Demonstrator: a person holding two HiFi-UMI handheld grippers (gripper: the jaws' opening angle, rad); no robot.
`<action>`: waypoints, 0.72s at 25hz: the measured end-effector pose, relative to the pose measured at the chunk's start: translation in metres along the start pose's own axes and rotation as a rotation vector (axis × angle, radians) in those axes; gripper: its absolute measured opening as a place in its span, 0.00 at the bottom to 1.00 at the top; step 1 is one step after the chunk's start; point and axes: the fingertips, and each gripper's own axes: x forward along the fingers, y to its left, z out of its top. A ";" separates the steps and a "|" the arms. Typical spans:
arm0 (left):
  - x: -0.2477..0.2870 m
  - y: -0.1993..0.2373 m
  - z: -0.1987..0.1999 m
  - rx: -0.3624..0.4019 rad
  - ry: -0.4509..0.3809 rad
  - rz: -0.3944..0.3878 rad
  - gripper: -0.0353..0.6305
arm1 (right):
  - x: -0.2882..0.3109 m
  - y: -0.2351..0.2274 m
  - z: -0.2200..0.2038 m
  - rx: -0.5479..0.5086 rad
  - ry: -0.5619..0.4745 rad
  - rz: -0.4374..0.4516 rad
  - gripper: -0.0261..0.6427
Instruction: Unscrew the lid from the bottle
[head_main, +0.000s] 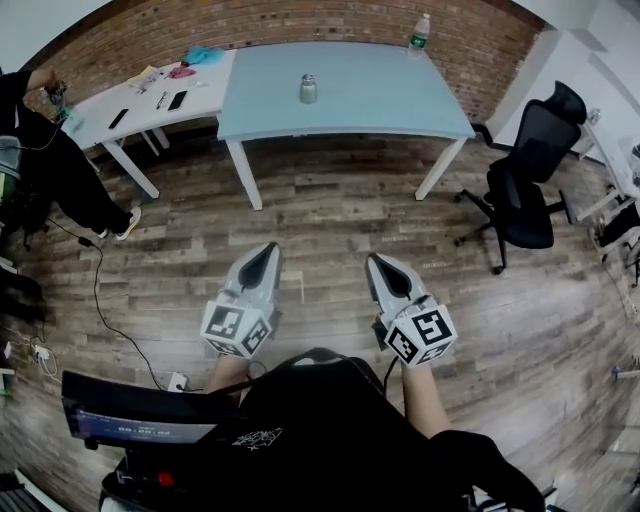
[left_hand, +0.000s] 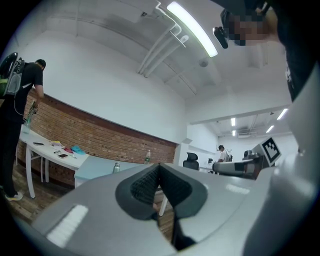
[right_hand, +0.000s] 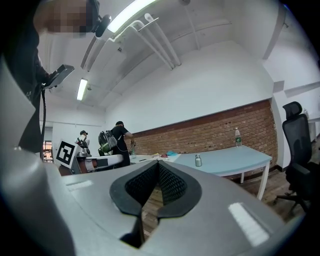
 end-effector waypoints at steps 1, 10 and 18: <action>0.000 0.001 -0.002 0.000 0.000 -0.005 0.05 | 0.000 0.000 -0.001 0.000 -0.001 -0.005 0.04; -0.001 0.020 -0.005 -0.003 0.014 -0.037 0.05 | 0.012 0.007 -0.007 0.002 0.003 -0.039 0.04; 0.011 0.025 -0.005 -0.001 0.027 -0.043 0.05 | 0.022 0.003 -0.004 0.006 0.007 -0.034 0.04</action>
